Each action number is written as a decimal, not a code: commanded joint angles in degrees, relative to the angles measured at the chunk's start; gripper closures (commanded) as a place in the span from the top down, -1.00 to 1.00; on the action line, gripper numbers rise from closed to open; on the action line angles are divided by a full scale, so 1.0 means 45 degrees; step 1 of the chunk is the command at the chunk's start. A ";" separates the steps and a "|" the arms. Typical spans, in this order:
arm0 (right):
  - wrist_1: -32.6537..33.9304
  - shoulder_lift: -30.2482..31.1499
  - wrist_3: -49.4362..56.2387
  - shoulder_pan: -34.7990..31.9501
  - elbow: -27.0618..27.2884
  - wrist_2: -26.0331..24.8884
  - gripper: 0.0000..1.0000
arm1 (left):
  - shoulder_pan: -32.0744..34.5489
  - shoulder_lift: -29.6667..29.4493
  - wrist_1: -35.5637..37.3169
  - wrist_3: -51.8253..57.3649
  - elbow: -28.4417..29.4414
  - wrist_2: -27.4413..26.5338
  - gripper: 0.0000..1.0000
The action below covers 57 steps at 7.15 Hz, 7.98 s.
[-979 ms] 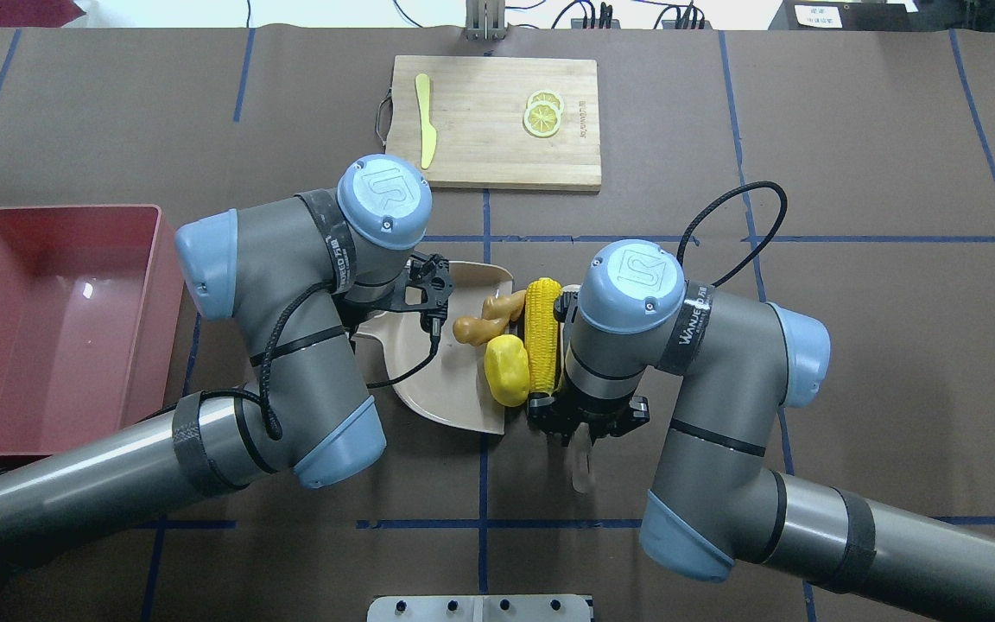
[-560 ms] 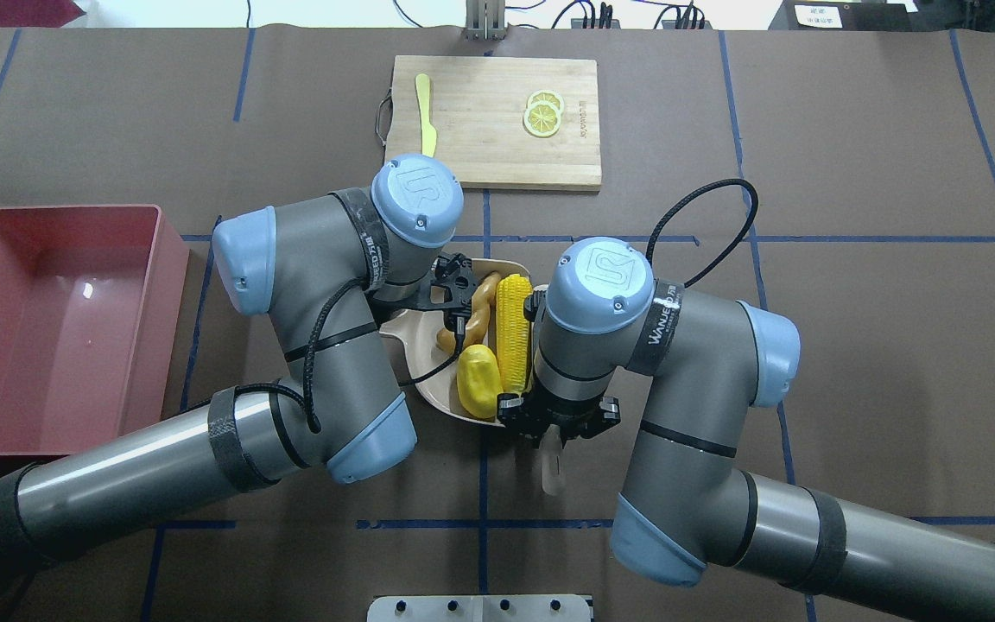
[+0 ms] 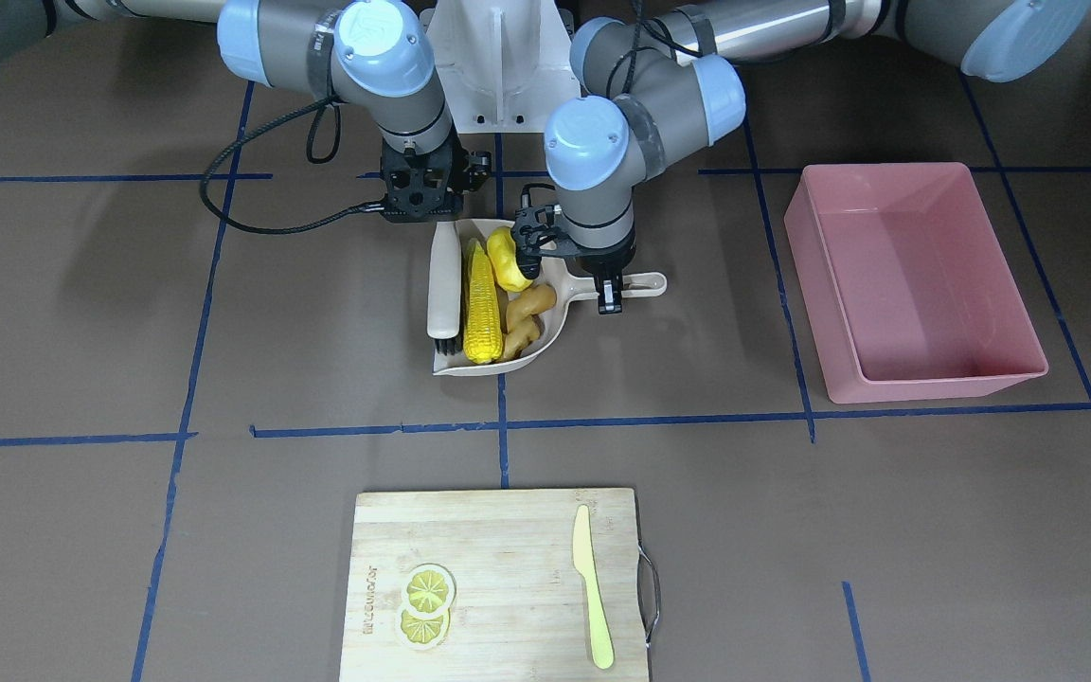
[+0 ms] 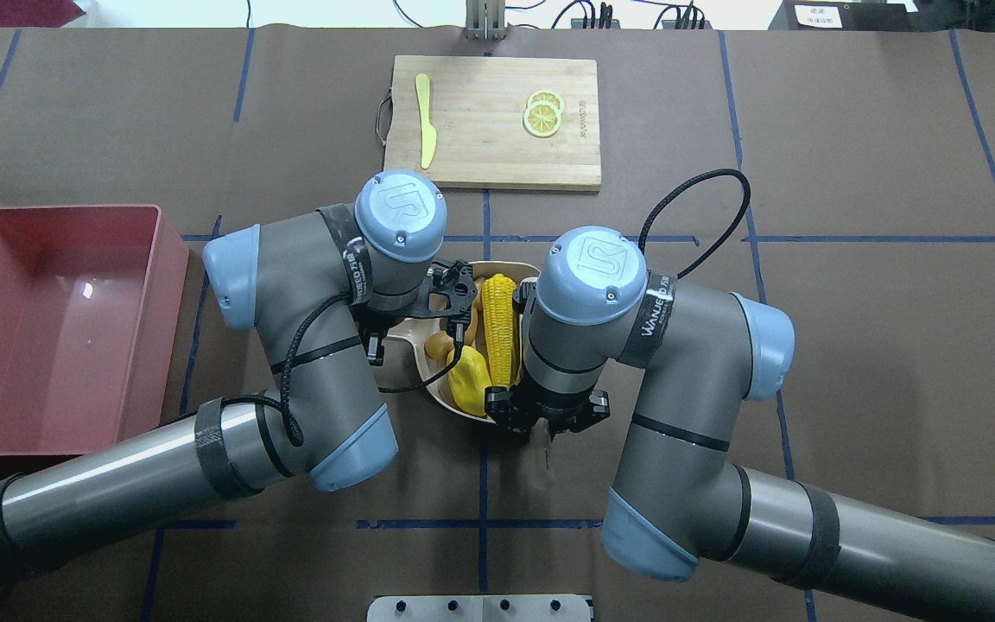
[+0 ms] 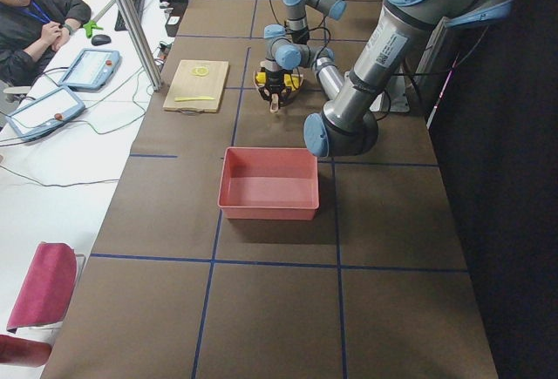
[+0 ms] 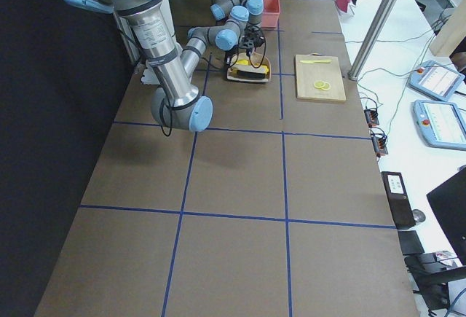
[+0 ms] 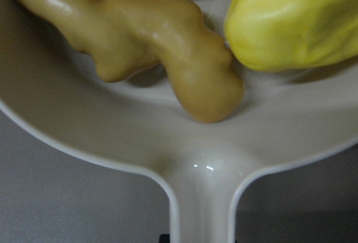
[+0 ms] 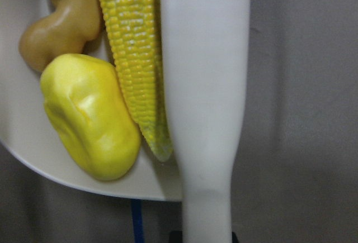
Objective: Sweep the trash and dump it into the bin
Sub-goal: 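Sweep the corn, potato and ginger into the dustpan with the right brush, then lift the loaded dustpan with left gripper over the pink bin while right withdraws, then tip the dustpan with the left gripper to dump items into the bin, then bring the empty dustpan back down toward the table with the left gripper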
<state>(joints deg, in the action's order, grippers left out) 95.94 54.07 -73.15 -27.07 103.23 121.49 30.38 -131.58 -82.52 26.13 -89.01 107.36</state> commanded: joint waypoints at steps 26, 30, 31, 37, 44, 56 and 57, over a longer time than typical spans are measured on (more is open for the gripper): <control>0.0830 0.6478 0.7271 -0.8281 0.2842 0.2593 -1.00 | 1.0399 1.1253 0.1850 0.2104 -0.7894 0.1306 -0.91; 0.0771 0.7492 0.8050 -0.8300 0.2862 0.2612 -1.00 | 0.7942 1.1175 0.2807 0.2025 -0.8401 -0.1747 -0.91; 0.0771 0.7863 0.8188 -0.8300 0.2862 0.2612 -1.00 | 0.7202 1.1175 0.3797 0.2064 -0.8945 -0.2734 -0.91; 0.0771 0.8941 0.8462 -0.7932 0.2881 0.2788 -1.00 | 0.5535 0.8463 1.0714 0.2767 -1.0296 -0.6198 -0.91; 0.0712 0.9896 0.9474 -0.6503 0.2512 0.2729 -1.00 | 0.5476 0.7680 1.0799 0.3334 -1.0259 -0.6201 -0.90; -0.0909 0.9937 0.9595 -0.6386 0.0538 0.2768 -0.13 | 0.4969 0.7210 1.0818 0.3217 -1.0161 -0.6201 -0.85; -0.0909 0.9937 0.9615 -0.6386 0.0557 0.2749 0.36 | 0.4930 0.7210 1.0818 0.3217 -1.0161 -0.6201 -0.84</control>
<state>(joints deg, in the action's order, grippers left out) 91.90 98.79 -29.96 -55.85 105.82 133.88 52.71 -99.14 -33.84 40.61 -134.77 79.45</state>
